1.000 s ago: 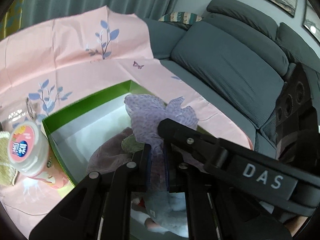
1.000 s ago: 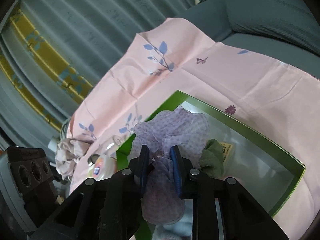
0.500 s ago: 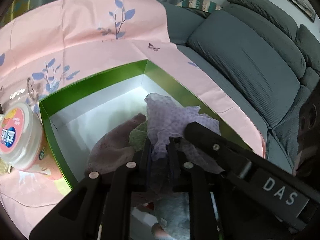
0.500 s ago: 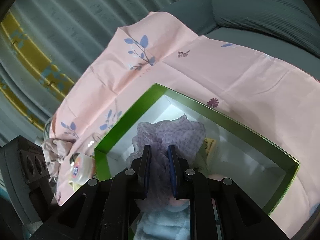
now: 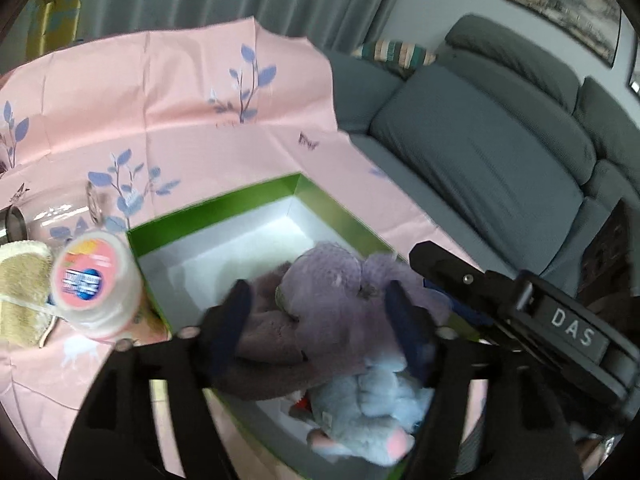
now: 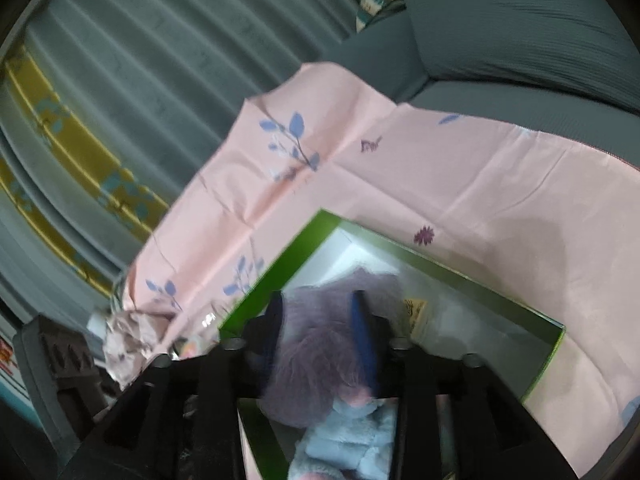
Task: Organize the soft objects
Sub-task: 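Lower the mesh puff into the box and open the right gripper, then move the right gripper to the yellow-white terry towel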
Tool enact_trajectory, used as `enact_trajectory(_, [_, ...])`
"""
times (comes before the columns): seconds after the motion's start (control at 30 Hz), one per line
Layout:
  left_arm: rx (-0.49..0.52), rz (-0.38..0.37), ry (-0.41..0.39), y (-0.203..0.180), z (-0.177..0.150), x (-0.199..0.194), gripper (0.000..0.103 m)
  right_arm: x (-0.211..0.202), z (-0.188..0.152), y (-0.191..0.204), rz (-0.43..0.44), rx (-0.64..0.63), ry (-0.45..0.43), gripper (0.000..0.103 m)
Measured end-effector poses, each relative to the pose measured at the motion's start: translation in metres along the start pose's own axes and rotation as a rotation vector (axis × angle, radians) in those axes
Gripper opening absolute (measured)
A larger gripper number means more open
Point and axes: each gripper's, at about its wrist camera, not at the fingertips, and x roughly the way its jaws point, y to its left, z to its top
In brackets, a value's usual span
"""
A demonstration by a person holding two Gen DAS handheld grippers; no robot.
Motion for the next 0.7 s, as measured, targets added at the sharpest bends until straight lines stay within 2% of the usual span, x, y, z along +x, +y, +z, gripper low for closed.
enact_trajectory(0.03, [-0.011,-0.009,-0.012,0.002,0.001,-0.007,0.079,-0.002,0.000,0.000,0.017,0.004,-0.007,0.058])
enact_trajectory(0.1, [-0.027,-0.020,-0.028,0.006,0.002,-0.019,0.085,-0.003,0.000,0.003,0.031,0.009,-0.014,0.063])
enact_trajectory(0.27, [-0.072,-0.002,-0.052,0.027,-0.003,-0.051,0.087,-0.006,-0.003,0.010,0.027,0.001,-0.026,0.077])
enact_trajectory(0.33, [-0.092,0.011,-0.064,0.038,-0.009,-0.066,0.089,-0.006,-0.004,0.015,0.031,-0.010,-0.022,0.077])
enact_trajectory(0.4, [-0.116,0.032,-0.074,0.052,-0.014,-0.081,0.098,-0.006,-0.005,0.019,0.023,-0.024,-0.017,0.077])
enact_trajectory(0.47, [-0.147,0.064,-0.092,0.068,-0.021,-0.098,0.100,-0.007,-0.008,0.024,0.007,-0.042,-0.013,0.077])
enact_trajectory(0.7, [-0.293,0.253,-0.158,0.137,-0.052,-0.166,0.100,-0.009,-0.018,0.049,-0.039,-0.130,-0.012,0.079])
